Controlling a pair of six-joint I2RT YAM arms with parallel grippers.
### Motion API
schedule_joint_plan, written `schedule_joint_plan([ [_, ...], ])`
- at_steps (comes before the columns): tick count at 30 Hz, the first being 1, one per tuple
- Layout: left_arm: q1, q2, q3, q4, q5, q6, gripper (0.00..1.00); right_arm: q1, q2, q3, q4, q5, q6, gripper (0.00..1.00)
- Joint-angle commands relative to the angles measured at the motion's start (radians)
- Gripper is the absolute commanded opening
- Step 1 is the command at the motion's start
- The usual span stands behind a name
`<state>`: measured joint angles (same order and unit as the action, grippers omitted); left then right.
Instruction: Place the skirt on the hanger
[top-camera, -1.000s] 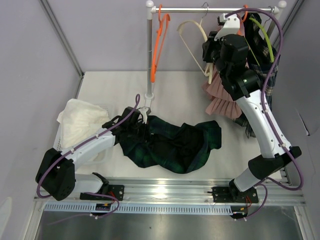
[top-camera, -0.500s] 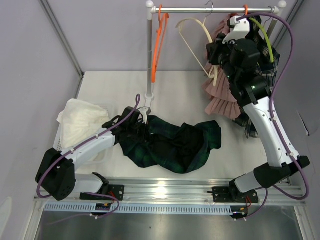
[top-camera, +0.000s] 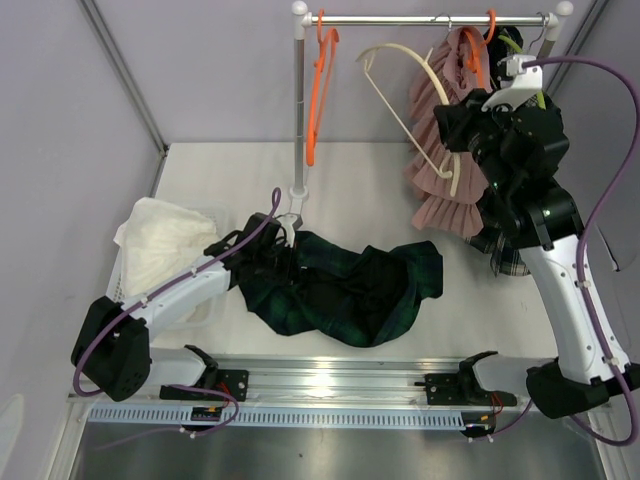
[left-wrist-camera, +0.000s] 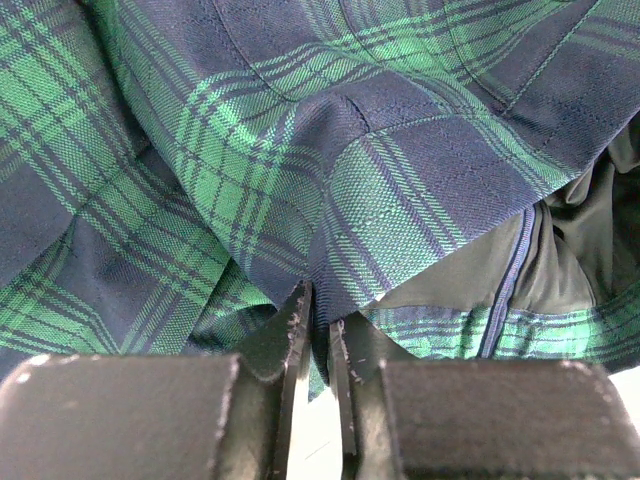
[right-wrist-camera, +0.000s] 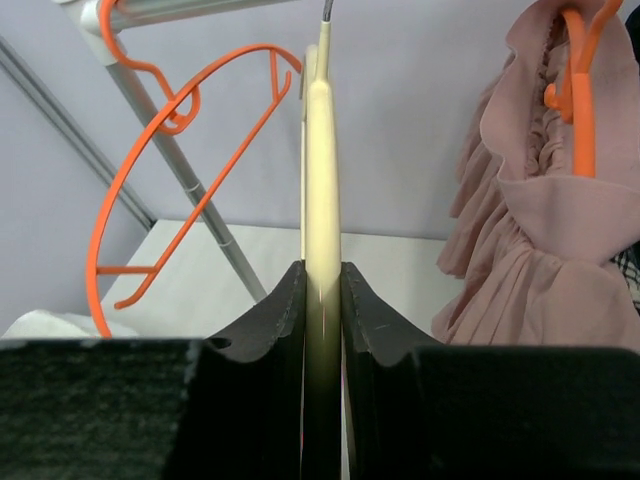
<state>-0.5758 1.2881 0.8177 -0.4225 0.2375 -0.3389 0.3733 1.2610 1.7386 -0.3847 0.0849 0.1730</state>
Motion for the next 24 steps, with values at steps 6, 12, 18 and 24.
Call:
schedule_joint_plan([
  [6, -0.006, -0.009, 0.084, -0.021, -0.017, 0.024, 0.11, -0.001, -0.288, -0.183, -0.117, -0.246, 0.085, 0.0],
  [12, 0.001, 0.017, 0.13, -0.062, -0.049, 0.035, 0.1, 0.003, -0.488, -0.361, -0.267, -0.398, 0.117, 0.0],
  [18, 0.047, 0.082, 0.19, -0.105, -0.06, 0.054, 0.1, 0.004, -0.598, -0.409, -0.377, -0.476, 0.103, 0.0],
  [24, 0.082, 0.128, 0.235, -0.133, -0.06, 0.067, 0.12, 0.004, -0.632, -0.458, -0.497, -0.54, 0.031, 0.0],
])
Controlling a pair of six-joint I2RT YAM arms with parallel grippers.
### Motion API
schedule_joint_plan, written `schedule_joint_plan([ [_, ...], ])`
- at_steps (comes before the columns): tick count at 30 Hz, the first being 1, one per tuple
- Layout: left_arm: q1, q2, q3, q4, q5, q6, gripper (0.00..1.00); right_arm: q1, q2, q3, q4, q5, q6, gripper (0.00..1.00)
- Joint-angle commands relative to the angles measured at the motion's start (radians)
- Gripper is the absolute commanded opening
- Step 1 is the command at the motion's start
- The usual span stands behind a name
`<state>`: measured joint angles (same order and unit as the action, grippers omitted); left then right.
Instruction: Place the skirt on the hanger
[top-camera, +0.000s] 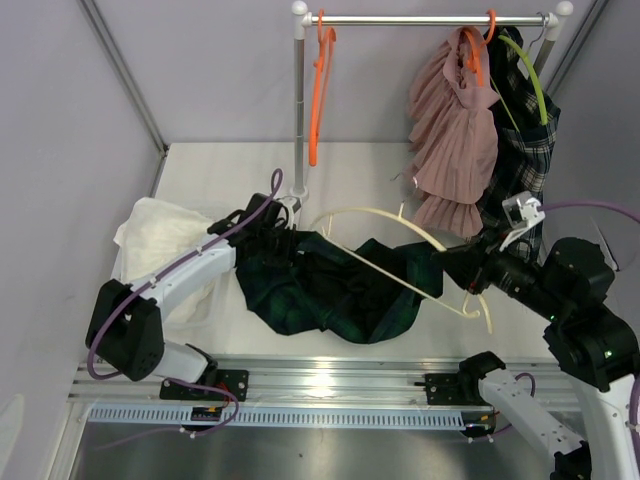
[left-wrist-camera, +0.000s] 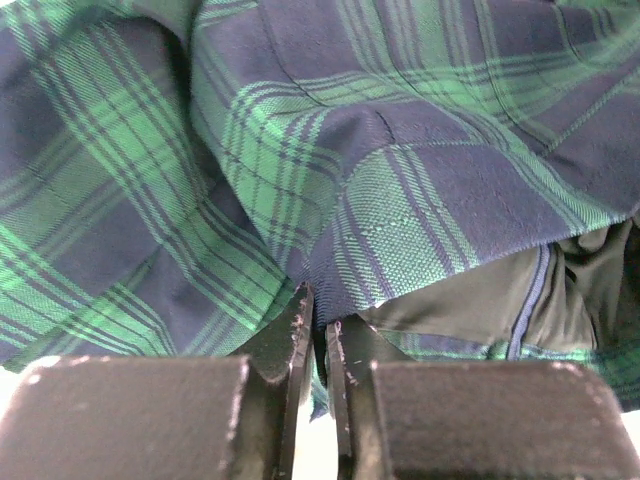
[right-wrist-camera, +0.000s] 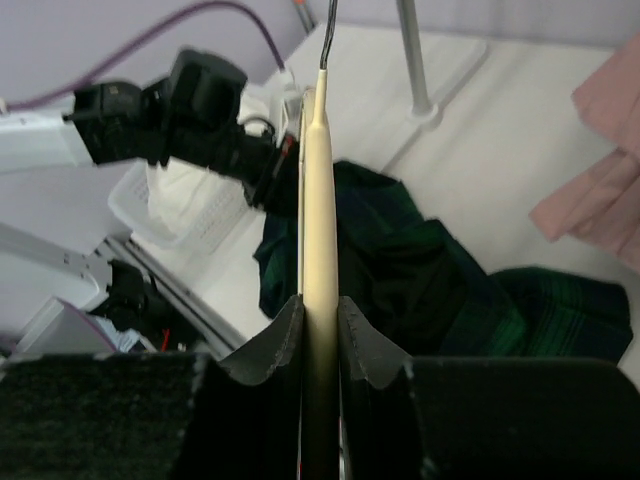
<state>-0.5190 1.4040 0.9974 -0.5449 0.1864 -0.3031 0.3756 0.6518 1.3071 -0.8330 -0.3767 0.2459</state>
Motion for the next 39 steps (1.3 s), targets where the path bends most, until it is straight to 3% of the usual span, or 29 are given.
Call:
schedule_joint_plan([
  [1, 0.03, 0.015, 0.058, -0.012, -0.005, 0.033, 0.12, 0.002, -0.03, -0.04, -0.049, -0.099, -0.045, 0.0],
  [10, 0.039, 0.041, 0.124, -0.047, -0.001, 0.036, 0.14, 0.002, -0.018, -0.12, -0.06, -0.159, -0.076, 0.0],
  [23, 0.037, 0.007, 0.144, -0.076, 0.01, 0.039, 0.16, 0.098, 0.012, -0.154, 0.072, -0.025, -0.085, 0.0],
  [27, 0.034, -0.002, 0.167, -0.095, 0.018, 0.038, 0.16, 0.237, 0.049, -0.16, 0.095, 0.086, -0.091, 0.0],
  [34, 0.025, -0.02, 0.231, -0.141, 0.016, 0.045, 0.17, 0.512, 0.108, -0.157, 0.098, 0.5, -0.106, 0.0],
  [39, 0.019, -0.033, 0.239, -0.161, 0.005, 0.053, 0.17, 0.606, 0.124, -0.143, 0.124, 0.636, -0.12, 0.0],
])
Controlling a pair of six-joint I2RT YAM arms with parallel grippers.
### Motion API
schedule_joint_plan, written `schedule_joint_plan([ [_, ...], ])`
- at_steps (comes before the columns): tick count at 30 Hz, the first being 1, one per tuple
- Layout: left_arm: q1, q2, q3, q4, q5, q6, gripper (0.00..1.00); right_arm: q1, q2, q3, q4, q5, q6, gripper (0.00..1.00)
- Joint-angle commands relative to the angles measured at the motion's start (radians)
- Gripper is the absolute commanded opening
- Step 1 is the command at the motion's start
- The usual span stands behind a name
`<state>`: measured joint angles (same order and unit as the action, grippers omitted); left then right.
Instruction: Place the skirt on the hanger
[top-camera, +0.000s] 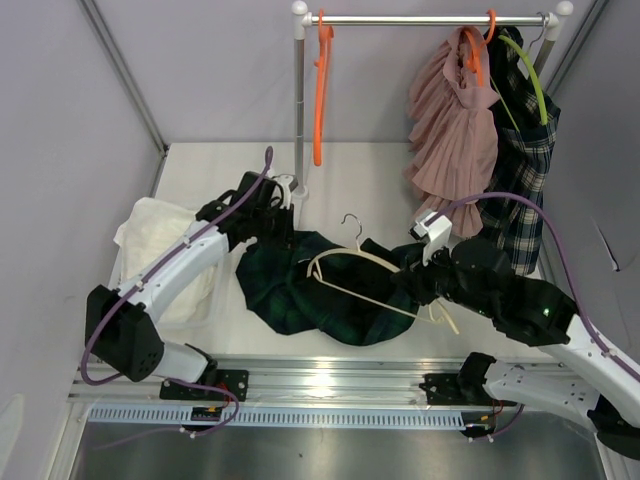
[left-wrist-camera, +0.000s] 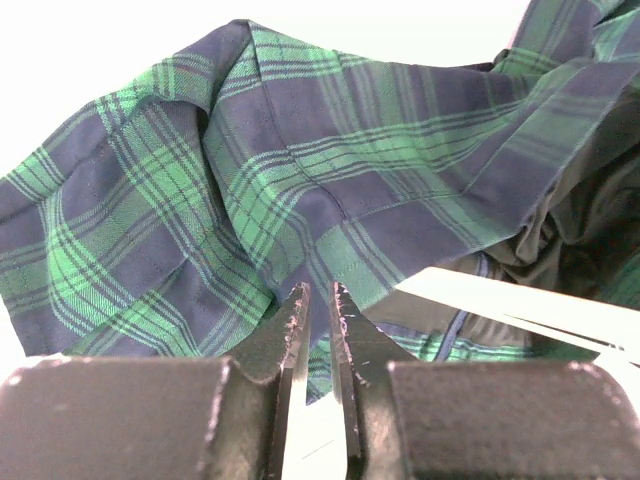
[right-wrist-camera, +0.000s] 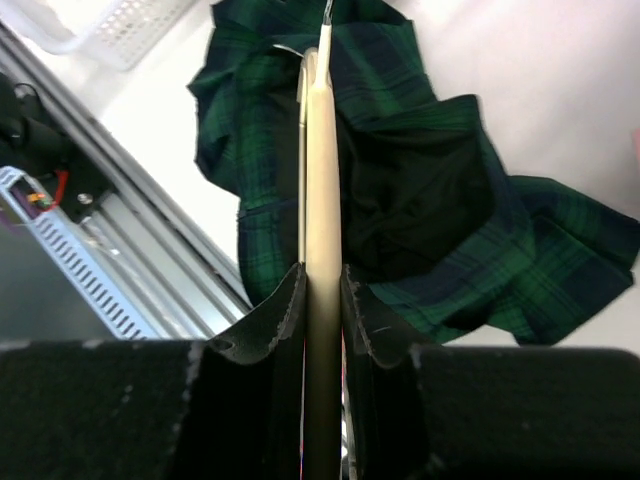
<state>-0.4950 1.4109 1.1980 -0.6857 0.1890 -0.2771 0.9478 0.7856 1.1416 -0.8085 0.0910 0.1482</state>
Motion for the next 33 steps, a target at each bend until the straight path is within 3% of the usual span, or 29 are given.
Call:
schedule_joint_plan([
  [1, -0.005, -0.038, 0.037, -0.02, 0.0, 0.029, 0.17, 0.039, -0.003, 0.03, 0.1, 0.173, -0.025, 0.0],
  [4, -0.019, -0.046, 0.0, -0.011, -0.032, 0.036, 0.2, 0.039, 0.017, 0.046, 0.1, 0.177, -0.035, 0.0],
  [10, -0.053, -0.173, -0.17, 0.092, -0.062, 0.003, 0.49, 0.042, 0.032, 0.032, 0.112, 0.197, -0.039, 0.0],
  [14, -0.111, -0.286, -0.287, 0.185, -0.109, -0.068, 0.56, 0.04, 0.037, 0.035, 0.112, 0.211, -0.048, 0.0],
  [21, -0.257, -0.276, -0.356, 0.253, -0.262, -0.123, 0.58, 0.04, 0.049, 0.05, 0.104, 0.208, -0.05, 0.0],
  [28, -0.286, -0.21, -0.367, 0.273, -0.411, -0.157, 0.56, 0.04, 0.047, 0.06, 0.1, 0.2, -0.044, 0.0],
  [33, -0.295, -0.175, -0.38, 0.308, -0.43, -0.165, 0.54, 0.04, 0.058, 0.081, 0.098, 0.193, -0.048, 0.0],
])
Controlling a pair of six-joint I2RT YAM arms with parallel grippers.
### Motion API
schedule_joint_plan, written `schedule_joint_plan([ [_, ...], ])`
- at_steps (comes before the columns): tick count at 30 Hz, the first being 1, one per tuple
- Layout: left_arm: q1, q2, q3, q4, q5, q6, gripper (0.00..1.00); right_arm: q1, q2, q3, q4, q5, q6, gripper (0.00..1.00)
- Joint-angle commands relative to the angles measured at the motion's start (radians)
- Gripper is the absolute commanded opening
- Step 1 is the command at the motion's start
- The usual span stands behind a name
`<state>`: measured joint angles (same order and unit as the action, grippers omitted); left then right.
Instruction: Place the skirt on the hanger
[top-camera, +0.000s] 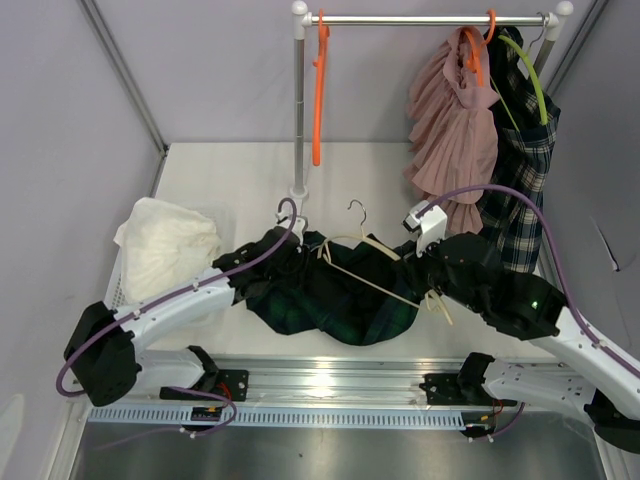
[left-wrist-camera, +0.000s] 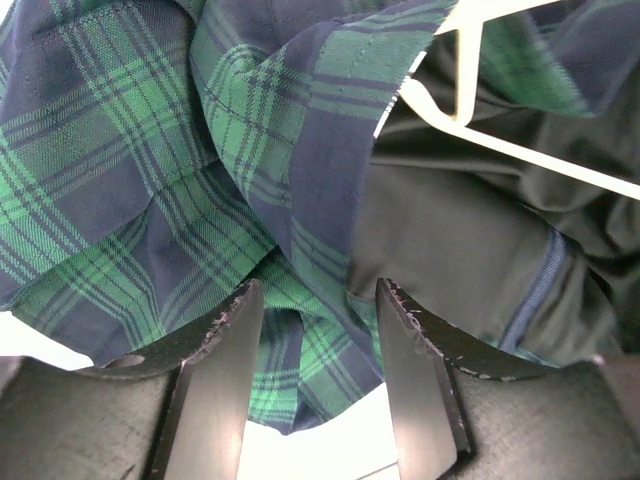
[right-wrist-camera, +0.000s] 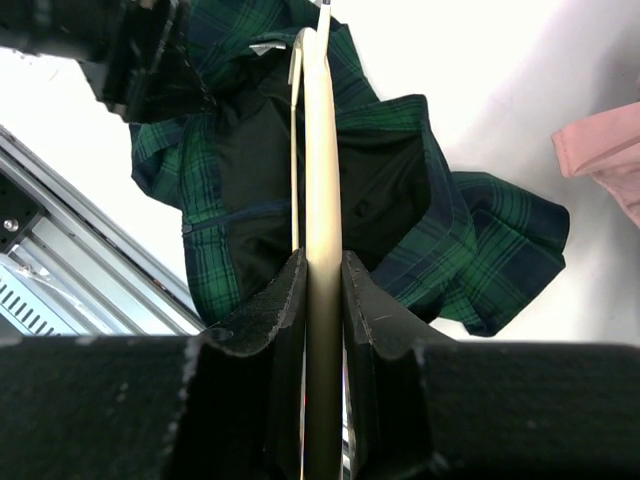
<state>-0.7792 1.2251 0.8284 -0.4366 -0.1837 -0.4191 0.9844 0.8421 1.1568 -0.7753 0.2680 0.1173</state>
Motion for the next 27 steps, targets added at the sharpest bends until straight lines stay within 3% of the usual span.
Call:
schedule_joint_plan([
  [1, -0.012, 0.017, -0.014, 0.067, -0.062, -0.024, 0.53, 0.003, 0.003, 0.069, 0.065, 0.014, -0.019, 0.0],
  [8, -0.017, 0.079, -0.014, 0.102, -0.073, -0.017, 0.36, 0.003, 0.012, 0.083, 0.065, 0.011, -0.025, 0.0],
  [12, -0.019, 0.089, -0.022, 0.107, -0.074, -0.018, 0.2, 0.003, 0.015, 0.089, 0.064, 0.001, -0.027, 0.0],
  [15, -0.019, 0.077, 0.014, 0.058, -0.085, -0.015, 0.01, 0.003, 0.015, 0.093, 0.057, -0.004, -0.03, 0.0],
  [27, 0.012, 0.143, 0.322, -0.22, -0.036, 0.037, 0.0, 0.005, -0.006, 0.116, 0.062, -0.065, -0.054, 0.0],
])
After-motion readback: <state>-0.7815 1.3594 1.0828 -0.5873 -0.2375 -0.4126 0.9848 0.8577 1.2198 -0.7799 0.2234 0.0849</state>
